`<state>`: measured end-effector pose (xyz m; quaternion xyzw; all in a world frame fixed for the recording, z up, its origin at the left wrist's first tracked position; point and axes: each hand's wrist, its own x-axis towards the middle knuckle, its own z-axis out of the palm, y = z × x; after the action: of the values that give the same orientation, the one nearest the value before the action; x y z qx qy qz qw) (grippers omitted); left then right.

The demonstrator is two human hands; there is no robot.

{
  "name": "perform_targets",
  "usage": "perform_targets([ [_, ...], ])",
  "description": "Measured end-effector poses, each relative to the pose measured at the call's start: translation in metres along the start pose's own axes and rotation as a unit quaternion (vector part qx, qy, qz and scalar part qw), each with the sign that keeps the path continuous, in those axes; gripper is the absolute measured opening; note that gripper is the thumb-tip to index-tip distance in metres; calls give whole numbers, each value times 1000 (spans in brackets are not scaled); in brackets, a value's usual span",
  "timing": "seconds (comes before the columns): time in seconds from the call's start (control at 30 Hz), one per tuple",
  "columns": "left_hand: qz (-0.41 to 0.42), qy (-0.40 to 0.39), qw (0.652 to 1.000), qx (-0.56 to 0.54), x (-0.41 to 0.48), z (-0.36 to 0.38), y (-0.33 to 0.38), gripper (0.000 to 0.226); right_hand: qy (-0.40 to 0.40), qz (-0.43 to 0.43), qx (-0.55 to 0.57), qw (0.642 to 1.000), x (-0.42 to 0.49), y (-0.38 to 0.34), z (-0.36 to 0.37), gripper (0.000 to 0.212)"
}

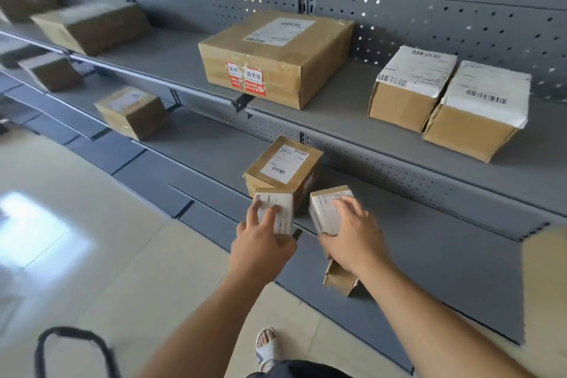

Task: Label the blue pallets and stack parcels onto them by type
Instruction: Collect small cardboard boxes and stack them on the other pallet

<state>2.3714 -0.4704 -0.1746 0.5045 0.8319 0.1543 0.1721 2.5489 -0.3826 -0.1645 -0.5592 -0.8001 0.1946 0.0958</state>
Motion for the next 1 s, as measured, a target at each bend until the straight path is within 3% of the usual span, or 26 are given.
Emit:
perform_targets([
  [0.37,-144,128,980,-41,-31,-78,-116,72,-46,-164,-15,985,27,-161,33,81],
  [0.77,-264,213,939,-59,-49,-190,-287,68,-70,-291,8,954,40,-383,101,80],
  [1.0,-314,236,917,-73,-39,-226,-360,66,-111,-340,1,934,52,-474,141,82],
])
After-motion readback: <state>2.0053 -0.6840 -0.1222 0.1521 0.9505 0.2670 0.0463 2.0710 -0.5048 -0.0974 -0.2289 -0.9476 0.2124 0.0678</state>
